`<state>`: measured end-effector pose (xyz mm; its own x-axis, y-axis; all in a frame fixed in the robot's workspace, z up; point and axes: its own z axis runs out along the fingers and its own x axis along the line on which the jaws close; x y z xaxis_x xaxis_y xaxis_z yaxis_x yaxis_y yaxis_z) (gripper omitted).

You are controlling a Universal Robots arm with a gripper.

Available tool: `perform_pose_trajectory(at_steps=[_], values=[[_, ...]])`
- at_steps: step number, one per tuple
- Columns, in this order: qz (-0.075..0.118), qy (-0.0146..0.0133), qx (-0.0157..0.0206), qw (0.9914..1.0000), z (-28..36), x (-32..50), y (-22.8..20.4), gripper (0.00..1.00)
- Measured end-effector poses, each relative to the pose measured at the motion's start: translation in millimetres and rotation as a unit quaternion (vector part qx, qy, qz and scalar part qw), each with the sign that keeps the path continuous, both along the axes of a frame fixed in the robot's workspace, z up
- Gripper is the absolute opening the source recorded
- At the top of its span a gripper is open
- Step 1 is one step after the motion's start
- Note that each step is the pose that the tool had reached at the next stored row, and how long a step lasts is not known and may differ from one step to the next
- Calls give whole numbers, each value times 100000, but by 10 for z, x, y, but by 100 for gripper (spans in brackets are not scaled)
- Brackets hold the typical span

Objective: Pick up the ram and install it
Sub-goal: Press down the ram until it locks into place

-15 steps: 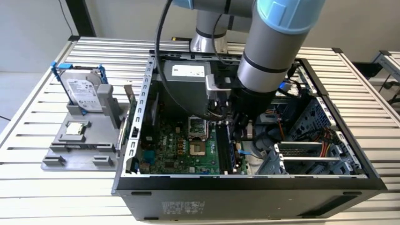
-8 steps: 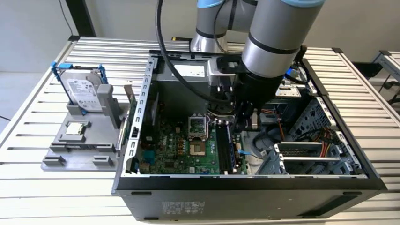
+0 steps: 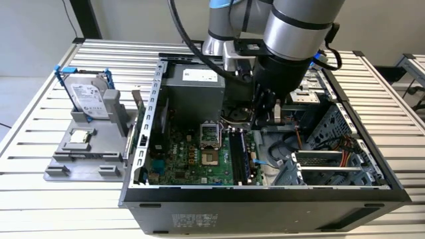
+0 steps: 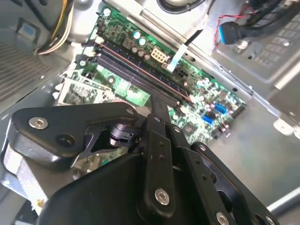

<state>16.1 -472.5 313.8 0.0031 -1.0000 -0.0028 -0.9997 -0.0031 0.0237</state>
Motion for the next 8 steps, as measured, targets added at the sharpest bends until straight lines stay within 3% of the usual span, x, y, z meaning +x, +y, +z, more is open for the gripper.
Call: perform_pose_trajectory(at_steps=[4, 8], values=[[4, -4, 9, 100000, 176, 0, 0, 0], [9, -10, -4, 100000, 183, 0, 0, 0]])
